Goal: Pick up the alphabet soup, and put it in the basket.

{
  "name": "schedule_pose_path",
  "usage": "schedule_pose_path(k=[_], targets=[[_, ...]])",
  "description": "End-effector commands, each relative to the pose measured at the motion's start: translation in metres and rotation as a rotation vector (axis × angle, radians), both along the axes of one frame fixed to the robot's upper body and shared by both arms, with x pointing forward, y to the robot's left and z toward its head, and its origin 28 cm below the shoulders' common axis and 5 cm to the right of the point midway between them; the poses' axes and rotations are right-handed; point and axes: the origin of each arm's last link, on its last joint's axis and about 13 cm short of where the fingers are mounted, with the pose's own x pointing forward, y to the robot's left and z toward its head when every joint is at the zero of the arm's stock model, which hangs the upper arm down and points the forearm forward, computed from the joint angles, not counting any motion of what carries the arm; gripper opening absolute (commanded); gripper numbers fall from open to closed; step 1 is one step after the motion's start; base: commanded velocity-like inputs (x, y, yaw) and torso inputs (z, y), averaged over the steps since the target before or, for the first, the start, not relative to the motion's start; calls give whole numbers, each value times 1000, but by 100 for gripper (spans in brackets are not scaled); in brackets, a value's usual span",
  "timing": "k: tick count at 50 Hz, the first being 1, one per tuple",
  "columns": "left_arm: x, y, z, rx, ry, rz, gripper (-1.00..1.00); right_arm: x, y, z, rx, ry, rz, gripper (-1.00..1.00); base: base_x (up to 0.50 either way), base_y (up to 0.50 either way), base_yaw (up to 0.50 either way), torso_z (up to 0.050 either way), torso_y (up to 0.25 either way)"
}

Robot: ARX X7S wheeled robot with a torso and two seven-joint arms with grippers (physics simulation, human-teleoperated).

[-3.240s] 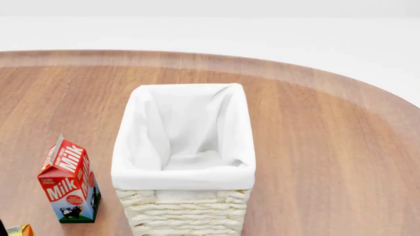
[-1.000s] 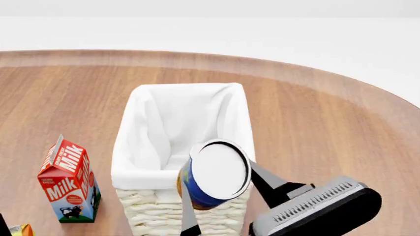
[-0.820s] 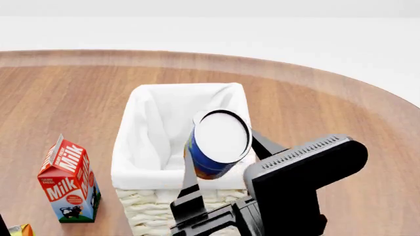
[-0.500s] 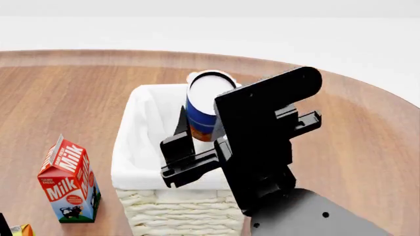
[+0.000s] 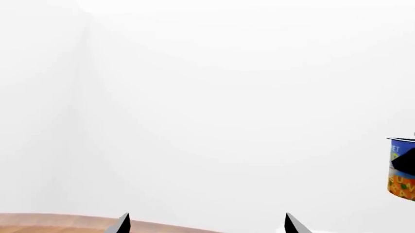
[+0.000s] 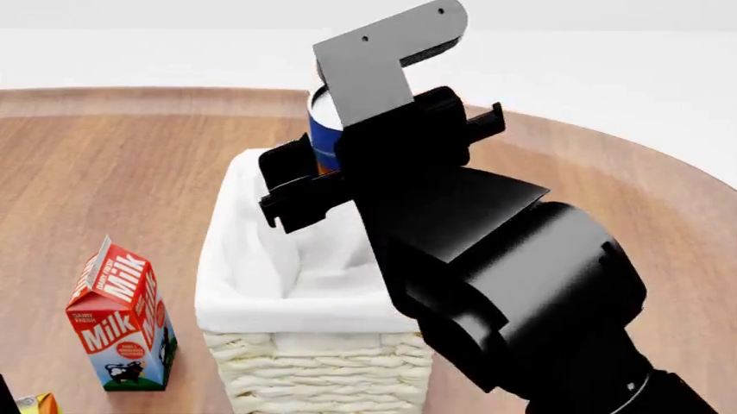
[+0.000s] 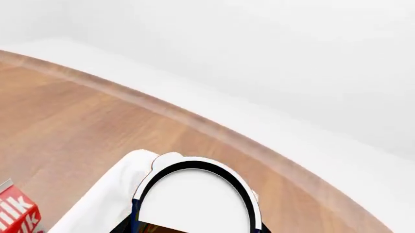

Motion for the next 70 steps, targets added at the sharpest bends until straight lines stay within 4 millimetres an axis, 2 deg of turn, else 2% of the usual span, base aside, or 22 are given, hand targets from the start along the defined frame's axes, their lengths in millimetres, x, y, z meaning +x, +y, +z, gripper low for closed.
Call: schedule_pose_path(k=[1, 7, 14, 27, 56, 70], targets=[[-1, -1, 0, 3, -3, 0, 100, 27, 9, 17, 41, 99, -9, -100, 0, 0, 0, 0, 0], [-1, -1, 1, 5, -6, -2, 100, 40, 10, 17, 92, 150, -33, -100, 0, 0, 0, 0, 0], [-2, -1, 1, 6, -8, 0, 100, 43, 15, 19, 114, 186, -30, -100, 0, 0, 0, 0, 1], [-1, -2, 0, 17, -9, 1, 100, 43, 23, 16, 72, 213, -48, -100, 0, 0, 0, 0, 1], [0, -3, -1, 62, -17, 36, 100, 43, 21, 16, 76, 213, -44, -100, 0, 0, 0, 0, -51], [-2, -1, 1, 27, -30, 21, 100, 42, 22, 17, 78, 210, -33, -100, -1, 0, 0, 4, -65]])
